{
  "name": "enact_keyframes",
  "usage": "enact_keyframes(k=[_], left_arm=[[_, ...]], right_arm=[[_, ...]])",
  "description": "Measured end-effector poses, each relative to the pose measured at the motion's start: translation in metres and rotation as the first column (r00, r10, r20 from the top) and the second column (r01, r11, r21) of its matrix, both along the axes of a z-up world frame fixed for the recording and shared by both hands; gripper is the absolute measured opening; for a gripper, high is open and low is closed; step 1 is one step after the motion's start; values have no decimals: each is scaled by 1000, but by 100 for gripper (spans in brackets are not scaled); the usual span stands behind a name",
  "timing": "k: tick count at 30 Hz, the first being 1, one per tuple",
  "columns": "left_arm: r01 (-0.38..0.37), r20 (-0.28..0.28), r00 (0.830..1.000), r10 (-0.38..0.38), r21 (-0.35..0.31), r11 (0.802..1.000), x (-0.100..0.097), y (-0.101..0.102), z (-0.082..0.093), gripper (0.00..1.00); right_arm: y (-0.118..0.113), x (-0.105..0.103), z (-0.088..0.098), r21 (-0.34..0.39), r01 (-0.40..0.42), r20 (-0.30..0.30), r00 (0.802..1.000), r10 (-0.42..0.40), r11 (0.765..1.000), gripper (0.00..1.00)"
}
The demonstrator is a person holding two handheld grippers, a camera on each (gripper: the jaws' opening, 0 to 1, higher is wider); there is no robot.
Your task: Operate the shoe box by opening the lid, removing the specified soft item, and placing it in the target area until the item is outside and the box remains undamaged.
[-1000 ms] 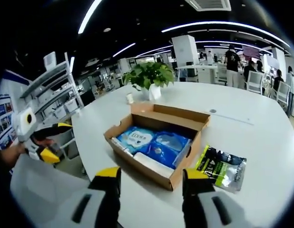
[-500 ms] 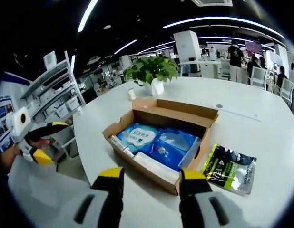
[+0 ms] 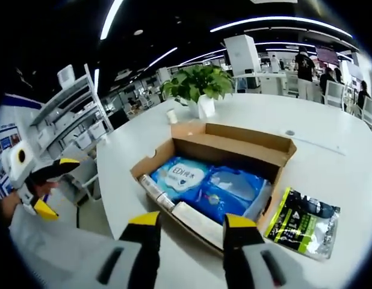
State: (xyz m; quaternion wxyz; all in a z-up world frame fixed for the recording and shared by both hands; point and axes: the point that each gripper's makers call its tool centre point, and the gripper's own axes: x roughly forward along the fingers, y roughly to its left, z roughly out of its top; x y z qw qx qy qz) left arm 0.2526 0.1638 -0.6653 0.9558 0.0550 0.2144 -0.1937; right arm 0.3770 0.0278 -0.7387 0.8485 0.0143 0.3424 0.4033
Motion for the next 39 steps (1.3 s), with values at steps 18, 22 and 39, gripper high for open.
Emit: enact_keyframes(k=[18, 22, 39], left_arm=[[-11, 2, 1000, 11, 11, 1000, 1, 3, 0, 78], [-12, -3, 1000, 12, 10, 1000, 1, 4, -2, 77], [-23, -13, 1000, 24, 22, 999, 1, 7, -5, 76]], right_arm=[[30, 24, -21, 13, -25, -81, 996, 26, 1000, 35], [35, 30, -27, 17, -23, -105, 994, 25, 1000, 33], [61, 40, -45, 16, -32, -175, 984, 34, 999, 28]])
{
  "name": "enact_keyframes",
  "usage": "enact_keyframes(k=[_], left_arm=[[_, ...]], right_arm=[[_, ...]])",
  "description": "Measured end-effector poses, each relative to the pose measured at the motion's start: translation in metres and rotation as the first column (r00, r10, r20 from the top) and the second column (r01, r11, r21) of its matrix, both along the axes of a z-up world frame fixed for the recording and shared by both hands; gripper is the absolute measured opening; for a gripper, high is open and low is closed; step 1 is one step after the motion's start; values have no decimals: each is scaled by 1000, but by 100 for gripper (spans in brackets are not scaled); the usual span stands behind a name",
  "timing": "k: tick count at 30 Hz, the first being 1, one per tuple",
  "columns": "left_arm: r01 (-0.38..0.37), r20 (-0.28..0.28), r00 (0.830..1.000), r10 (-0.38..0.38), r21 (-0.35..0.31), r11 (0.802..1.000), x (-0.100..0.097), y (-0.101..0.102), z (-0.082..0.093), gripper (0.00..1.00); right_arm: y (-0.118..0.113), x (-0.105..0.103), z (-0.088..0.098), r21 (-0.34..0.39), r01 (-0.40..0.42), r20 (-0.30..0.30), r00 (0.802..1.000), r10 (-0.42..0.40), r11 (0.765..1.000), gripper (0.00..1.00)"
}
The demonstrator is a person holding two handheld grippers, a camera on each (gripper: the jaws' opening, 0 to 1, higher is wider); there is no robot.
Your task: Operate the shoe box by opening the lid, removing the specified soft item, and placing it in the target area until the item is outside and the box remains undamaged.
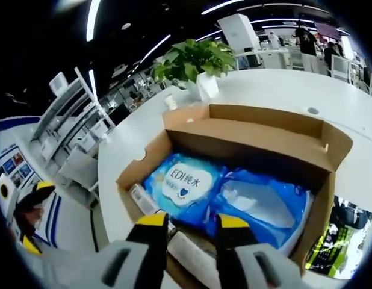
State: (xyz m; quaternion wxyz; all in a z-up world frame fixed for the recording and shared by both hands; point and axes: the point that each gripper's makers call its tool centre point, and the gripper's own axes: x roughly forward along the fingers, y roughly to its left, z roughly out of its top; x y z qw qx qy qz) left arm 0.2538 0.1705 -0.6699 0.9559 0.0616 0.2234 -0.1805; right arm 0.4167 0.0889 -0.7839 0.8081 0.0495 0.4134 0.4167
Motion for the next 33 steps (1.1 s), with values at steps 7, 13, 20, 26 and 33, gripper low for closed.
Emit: enact_keyframes(k=[7, 13, 20, 26, 33], left_arm=[[1, -5, 1000, -1, -3, 1000, 0, 1, -1, 75], [-9, -8, 1000, 9, -3, 1000, 0, 3, -1, 75], [-10, -13, 1000, 10, -1, 1000, 0, 3, -2, 74], [-16, -11, 1000, 16, -4, 1000, 1, 4, -2, 74], [-17, -9, 1000, 17, -6, 1000, 2, 4, -2, 74]], right_arm=[[13, -2, -6, 12, 6, -41, 999, -6, 1000, 27], [18, 0, -14, -3, 12, -65, 998, -12, 1000, 26], [20, 5, -26, -33, 52, -118, 991, -56, 998, 18], [18, 9, -31, -53, 74, -143, 986, -81, 996, 10], [14, 11, -33, -84, 78, -124, 988, -88, 993, 3]])
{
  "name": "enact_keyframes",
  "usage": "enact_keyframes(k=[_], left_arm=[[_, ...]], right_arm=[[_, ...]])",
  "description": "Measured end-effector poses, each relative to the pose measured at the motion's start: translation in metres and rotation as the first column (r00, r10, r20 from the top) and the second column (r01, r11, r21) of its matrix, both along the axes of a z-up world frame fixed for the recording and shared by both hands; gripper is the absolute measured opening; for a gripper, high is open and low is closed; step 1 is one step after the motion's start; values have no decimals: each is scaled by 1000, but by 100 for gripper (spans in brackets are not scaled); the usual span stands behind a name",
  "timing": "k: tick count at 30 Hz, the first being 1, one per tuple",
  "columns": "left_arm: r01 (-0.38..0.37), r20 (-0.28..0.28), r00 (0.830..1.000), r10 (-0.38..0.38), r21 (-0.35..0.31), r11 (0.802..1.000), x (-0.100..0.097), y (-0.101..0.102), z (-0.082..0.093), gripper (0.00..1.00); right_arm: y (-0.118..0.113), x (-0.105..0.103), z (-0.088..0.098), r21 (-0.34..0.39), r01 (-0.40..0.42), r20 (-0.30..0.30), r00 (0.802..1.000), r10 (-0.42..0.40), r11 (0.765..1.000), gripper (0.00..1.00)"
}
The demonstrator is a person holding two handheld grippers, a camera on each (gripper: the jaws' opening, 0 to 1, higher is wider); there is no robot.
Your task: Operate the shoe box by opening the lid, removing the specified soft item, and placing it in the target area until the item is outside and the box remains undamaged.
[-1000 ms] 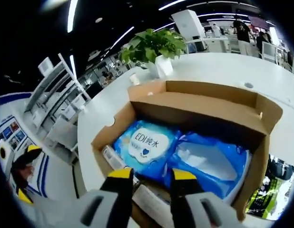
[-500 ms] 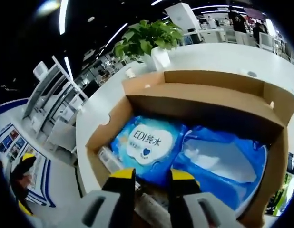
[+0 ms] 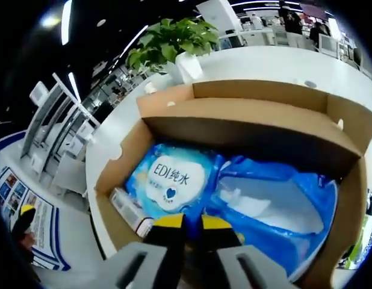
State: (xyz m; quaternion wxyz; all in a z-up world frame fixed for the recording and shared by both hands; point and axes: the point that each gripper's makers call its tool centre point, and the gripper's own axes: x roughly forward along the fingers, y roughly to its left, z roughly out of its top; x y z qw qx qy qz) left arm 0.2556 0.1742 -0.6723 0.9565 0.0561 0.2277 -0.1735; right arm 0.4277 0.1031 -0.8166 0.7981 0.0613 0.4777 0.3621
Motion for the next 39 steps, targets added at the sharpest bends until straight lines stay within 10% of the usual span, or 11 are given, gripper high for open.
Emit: enact_keyframes(k=[39], left_arm=[[-9, 23, 1000, 9, 6, 1000, -1, 1, 4, 72]], right_arm=[[-13, 12, 53, 106, 93, 96, 990, -103, 990, 0]])
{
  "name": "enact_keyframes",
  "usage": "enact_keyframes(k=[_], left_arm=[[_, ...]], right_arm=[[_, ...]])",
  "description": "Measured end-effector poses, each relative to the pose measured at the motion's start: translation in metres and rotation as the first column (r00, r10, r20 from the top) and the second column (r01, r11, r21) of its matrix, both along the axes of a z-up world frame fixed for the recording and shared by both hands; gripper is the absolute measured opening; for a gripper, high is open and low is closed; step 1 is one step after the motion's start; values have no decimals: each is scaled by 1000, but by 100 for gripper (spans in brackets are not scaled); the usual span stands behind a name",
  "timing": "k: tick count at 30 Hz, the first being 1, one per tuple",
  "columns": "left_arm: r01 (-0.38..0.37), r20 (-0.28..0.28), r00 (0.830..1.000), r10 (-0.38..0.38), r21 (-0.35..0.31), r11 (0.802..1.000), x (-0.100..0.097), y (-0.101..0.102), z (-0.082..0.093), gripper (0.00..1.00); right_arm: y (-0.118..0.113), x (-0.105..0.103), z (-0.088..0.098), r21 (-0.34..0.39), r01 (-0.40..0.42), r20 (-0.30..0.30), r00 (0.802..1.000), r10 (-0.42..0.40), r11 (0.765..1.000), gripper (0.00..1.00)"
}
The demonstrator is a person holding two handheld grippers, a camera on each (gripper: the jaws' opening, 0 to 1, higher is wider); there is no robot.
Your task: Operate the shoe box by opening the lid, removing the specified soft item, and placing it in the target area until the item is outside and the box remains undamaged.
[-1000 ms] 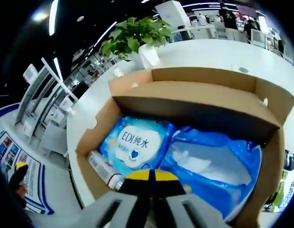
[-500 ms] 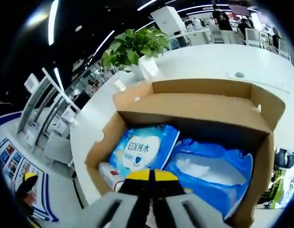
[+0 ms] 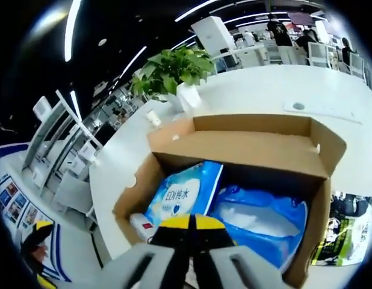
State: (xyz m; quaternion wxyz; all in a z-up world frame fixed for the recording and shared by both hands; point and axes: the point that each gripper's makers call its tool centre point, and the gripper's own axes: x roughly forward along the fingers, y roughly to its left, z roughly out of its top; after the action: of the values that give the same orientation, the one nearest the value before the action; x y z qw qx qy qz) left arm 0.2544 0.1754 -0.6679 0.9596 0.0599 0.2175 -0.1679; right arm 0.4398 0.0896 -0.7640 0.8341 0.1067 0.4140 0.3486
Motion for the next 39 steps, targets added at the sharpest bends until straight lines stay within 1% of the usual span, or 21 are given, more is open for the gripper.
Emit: enact_keyframes(k=[5, 7, 17, 21, 28, 35, 37, 39], left_arm=[[2, 1, 1000, -2, 2, 1000, 0, 0, 0, 72], [3, -1, 1000, -3, 2, 1000, -1, 0, 0, 72], [11, -3, 1000, -11, 5, 1000, -1, -1, 0, 71], [11, -4, 1000, -11, 1, 1000, -1, -1, 0, 71], [10, -4, 1000, -10, 2, 1000, -1, -1, 0, 71], [9, -2, 1000, -9, -4, 1000, -1, -1, 0, 71], [9, -3, 1000, -9, -7, 1000, -1, -1, 0, 71], [7, -3, 1000, -7, -11, 1000, -1, -1, 0, 71]], right_arm=[[-3, 1, 3, 2, 9, 22, 1000, -9, 1000, 0], [-6, 1, 5, 10, 17, 20, 1000, -17, 1000, 0], [-26, 4, 11, 1, 37, 58, 998, -37, 999, 0], [-36, 4, 9, 2, 60, 50, 997, -60, 998, 0], [-38, 5, 5, 13, 75, 26, 997, -75, 997, 0], [-38, 8, 5, -3, 49, 52, 997, -49, 999, 0], [-39, 12, 6, -10, 51, 72, 996, -50, 999, 2], [-40, 16, 7, -20, 49, 95, 994, -47, 999, 8]])
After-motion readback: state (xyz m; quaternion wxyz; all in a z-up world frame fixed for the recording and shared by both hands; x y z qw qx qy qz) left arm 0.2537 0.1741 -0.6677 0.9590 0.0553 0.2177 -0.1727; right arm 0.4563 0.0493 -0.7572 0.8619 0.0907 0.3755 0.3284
